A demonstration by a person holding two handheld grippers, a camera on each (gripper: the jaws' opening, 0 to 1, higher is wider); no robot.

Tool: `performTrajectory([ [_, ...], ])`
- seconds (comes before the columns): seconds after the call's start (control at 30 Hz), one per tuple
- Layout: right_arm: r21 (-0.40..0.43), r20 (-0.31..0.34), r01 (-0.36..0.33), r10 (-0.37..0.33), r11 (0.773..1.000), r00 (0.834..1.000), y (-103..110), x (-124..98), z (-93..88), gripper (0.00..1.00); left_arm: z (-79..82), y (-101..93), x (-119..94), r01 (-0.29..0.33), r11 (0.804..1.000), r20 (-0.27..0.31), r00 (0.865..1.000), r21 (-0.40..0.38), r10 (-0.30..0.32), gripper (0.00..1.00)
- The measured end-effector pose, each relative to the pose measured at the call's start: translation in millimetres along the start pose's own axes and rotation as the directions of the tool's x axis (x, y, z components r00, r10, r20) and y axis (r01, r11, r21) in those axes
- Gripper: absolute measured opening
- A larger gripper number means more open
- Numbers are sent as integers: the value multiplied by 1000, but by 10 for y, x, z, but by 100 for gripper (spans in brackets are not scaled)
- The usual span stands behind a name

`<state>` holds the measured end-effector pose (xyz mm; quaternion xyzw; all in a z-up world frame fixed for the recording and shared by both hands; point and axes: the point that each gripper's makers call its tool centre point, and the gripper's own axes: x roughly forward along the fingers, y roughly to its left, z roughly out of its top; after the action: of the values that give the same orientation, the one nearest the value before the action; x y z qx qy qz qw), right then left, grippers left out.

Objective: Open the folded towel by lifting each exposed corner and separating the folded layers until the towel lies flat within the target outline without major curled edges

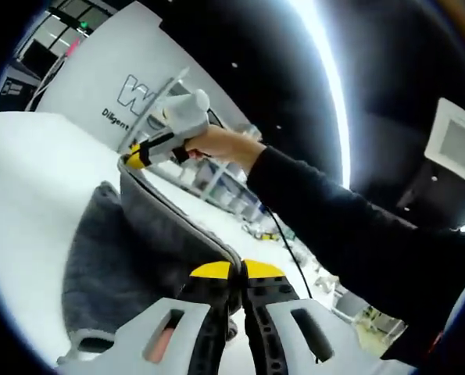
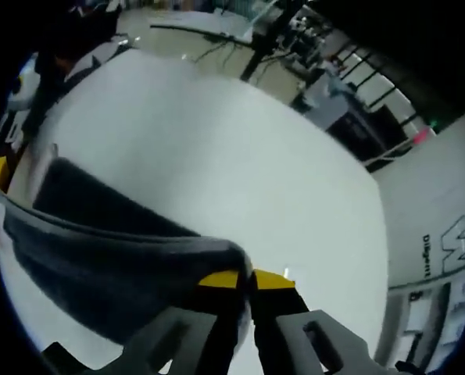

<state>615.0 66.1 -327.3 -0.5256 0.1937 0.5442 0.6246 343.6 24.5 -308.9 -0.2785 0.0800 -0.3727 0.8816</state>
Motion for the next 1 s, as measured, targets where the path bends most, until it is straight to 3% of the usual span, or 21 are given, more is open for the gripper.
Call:
performTrajectory([
  [0.37, 40, 1, 25, -25, 999, 1000, 21, -179, -226, 0, -76, -282, 242, 25, 999, -13, 1000, 35, -24, 2],
  [0.87, -3, 24, 93, -93, 996, 995, 32, -529, -366, 0, -95, -329, 229, 62, 996, -33, 998, 64, -60, 2],
  [0.93, -5, 23, 95, -95, 995, 995, 31, -564, -384, 0, -183, -521, 364, 65, 995, -38, 997, 69, -63, 2],
  [1.0, -6, 18, 95, -95, 995, 995, 27, -591, -404, 0, -214, -581, 401, 65, 995, -40, 997, 71, -62, 2],
])
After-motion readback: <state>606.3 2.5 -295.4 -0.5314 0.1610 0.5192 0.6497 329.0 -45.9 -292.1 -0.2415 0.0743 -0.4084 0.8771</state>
